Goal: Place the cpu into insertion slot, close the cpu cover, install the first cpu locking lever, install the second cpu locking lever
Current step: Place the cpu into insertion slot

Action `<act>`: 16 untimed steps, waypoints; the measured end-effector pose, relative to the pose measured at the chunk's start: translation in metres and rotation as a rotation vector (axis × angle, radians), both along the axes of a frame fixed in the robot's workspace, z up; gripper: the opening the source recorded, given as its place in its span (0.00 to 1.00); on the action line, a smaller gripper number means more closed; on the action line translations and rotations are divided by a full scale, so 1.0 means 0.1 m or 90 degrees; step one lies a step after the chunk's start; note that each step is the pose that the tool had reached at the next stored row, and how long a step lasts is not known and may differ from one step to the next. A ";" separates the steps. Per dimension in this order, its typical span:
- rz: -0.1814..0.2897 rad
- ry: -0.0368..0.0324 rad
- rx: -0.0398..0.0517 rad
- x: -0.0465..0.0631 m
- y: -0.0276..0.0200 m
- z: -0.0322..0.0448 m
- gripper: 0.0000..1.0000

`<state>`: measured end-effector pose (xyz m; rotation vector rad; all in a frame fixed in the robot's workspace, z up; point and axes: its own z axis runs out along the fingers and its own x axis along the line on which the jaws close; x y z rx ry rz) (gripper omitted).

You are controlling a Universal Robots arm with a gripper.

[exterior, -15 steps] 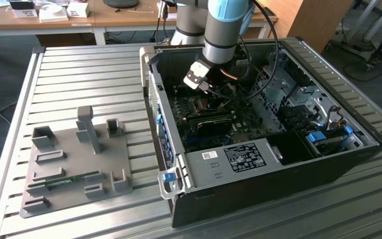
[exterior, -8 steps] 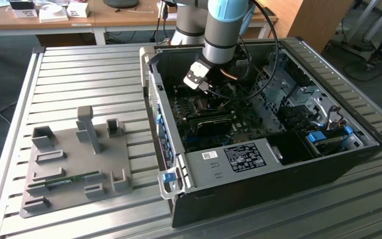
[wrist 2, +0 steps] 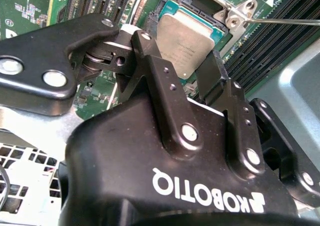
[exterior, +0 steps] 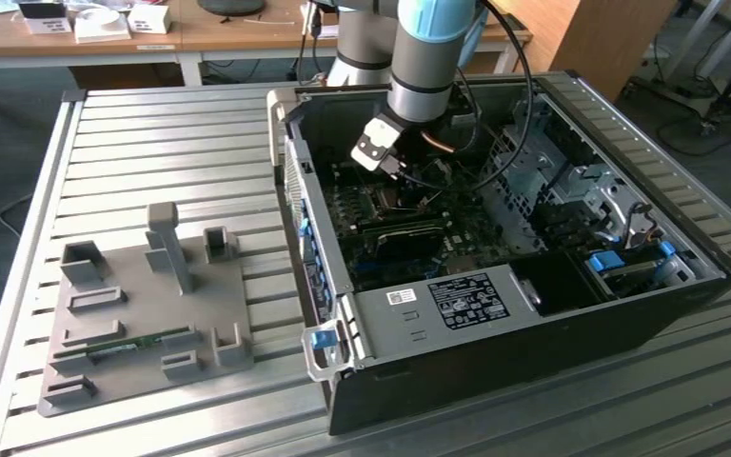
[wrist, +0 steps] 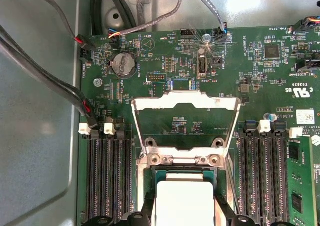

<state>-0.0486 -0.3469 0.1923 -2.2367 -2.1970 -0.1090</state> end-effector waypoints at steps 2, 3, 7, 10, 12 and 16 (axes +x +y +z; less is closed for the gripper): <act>0.000 0.0000 0.0000 0.00 0.000 0.000 0.54; 0.000 0.0000 0.0000 0.00 0.000 -0.002 0.54; 0.000 0.0000 0.0000 0.00 0.000 -0.004 0.54; 0.000 0.0000 0.0000 0.00 0.000 -0.005 0.54; 0.000 0.0000 -0.0001 0.00 0.000 -0.005 0.54; 0.000 0.0000 0.0000 0.00 0.000 -0.007 0.54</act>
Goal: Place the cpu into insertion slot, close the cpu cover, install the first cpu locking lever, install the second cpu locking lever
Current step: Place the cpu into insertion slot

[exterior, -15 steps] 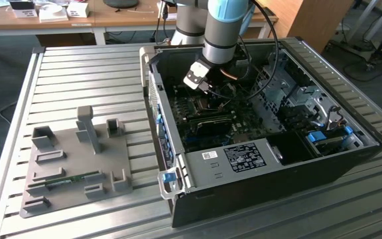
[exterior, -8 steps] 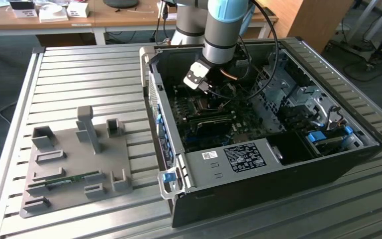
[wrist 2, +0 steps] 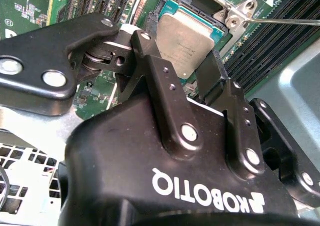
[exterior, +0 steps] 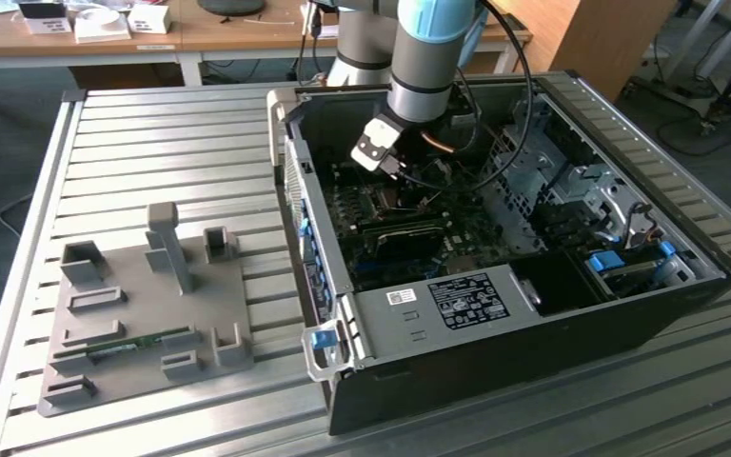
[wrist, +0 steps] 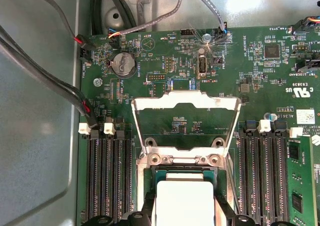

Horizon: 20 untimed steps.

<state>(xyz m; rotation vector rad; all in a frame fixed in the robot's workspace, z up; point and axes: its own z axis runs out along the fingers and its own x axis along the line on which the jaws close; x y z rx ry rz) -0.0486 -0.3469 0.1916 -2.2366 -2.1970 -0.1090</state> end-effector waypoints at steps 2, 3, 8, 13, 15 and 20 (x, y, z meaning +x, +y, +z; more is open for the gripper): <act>0.000 0.0000 0.0000 0.00 0.000 0.000 0.54; 0.000 0.0000 -0.0001 0.00 0.000 -0.001 0.54; 0.000 -0.0005 0.0006 0.00 0.002 -0.006 0.55; 0.000 0.0000 0.0000 0.00 0.000 -0.004 0.61; 0.000 0.0000 -0.0001 0.00 0.000 -0.004 0.61; 0.000 0.0000 0.0000 0.00 0.000 0.072 0.61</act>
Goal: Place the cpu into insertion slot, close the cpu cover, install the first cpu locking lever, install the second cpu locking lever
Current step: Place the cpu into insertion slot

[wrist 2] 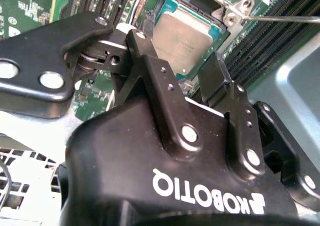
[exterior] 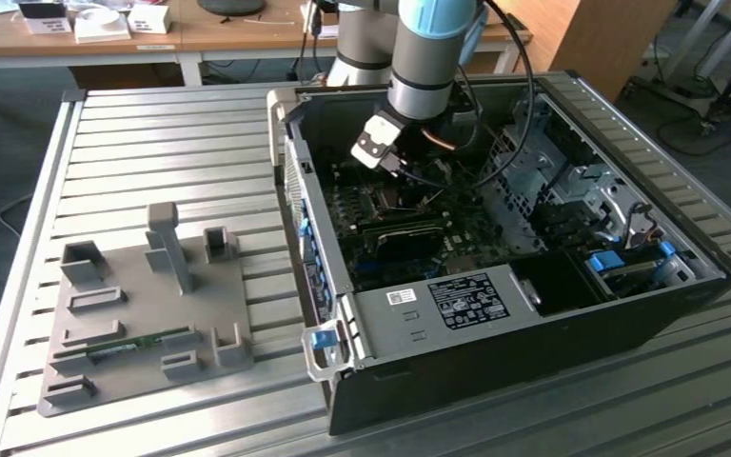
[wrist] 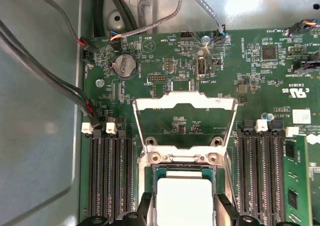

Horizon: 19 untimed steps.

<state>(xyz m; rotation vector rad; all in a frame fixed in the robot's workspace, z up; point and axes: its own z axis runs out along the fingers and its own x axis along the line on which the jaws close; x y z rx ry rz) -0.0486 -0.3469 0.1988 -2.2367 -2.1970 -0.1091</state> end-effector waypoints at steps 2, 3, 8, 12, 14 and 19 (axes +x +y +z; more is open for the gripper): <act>0.000 0.0000 0.0000 0.00 0.000 0.032 0.61; 0.000 0.0000 0.0000 0.00 0.000 0.045 0.61; 0.000 -0.0001 0.0002 0.00 0.000 0.063 0.61; 0.000 0.0000 0.0001 0.00 0.000 0.065 0.61; 0.000 0.0001 -0.0002 0.00 0.000 0.071 0.61; 0.000 0.0000 0.0000 0.00 0.000 0.077 0.61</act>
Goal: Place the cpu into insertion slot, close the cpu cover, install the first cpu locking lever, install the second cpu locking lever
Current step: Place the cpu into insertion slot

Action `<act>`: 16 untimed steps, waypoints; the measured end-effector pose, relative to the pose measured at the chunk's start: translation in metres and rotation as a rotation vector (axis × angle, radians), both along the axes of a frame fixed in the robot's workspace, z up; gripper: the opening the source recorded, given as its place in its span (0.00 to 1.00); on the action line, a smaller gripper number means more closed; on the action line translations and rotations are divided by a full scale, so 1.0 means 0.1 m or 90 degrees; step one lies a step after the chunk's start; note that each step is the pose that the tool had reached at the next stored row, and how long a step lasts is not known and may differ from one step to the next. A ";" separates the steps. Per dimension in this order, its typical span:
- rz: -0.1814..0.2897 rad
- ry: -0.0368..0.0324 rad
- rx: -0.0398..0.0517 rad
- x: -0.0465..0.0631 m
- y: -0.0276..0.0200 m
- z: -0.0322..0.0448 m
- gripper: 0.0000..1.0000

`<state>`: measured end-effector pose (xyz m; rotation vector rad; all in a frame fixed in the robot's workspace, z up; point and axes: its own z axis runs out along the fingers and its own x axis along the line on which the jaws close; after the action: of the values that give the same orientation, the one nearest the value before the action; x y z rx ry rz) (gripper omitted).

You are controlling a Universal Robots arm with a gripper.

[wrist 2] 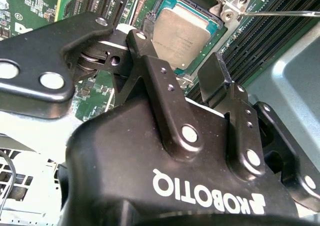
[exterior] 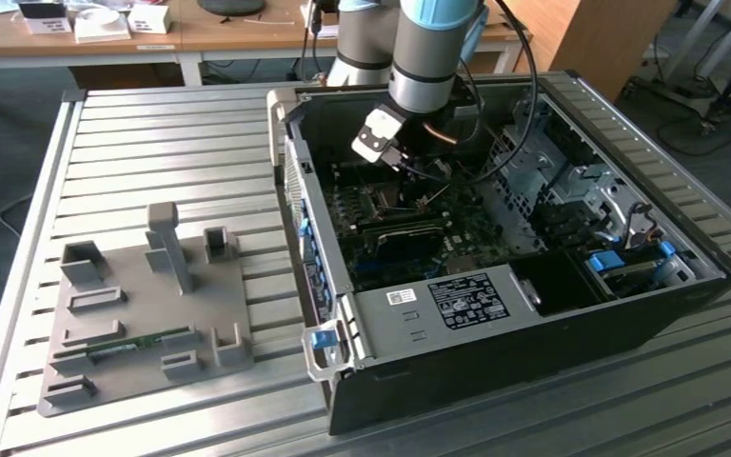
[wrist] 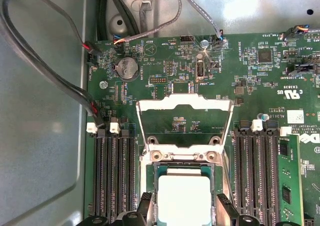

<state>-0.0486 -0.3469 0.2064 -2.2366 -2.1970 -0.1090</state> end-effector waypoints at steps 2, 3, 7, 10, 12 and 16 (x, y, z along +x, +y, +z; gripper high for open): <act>0.000 0.0001 -0.0004 0.00 0.000 0.005 0.61; 0.000 0.0000 -0.0005 0.00 0.000 0.008 0.61; 0.000 -0.0001 -0.0004 0.00 0.000 0.009 0.61; 0.000 -0.0001 -0.0005 0.00 0.000 0.010 0.61; 0.000 -0.0001 -0.0004 0.00 0.000 0.010 0.61; 0.000 0.0000 -0.0005 0.00 0.000 0.011 0.47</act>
<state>-0.0486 -0.3469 0.2075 -2.2371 -2.1975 -0.1083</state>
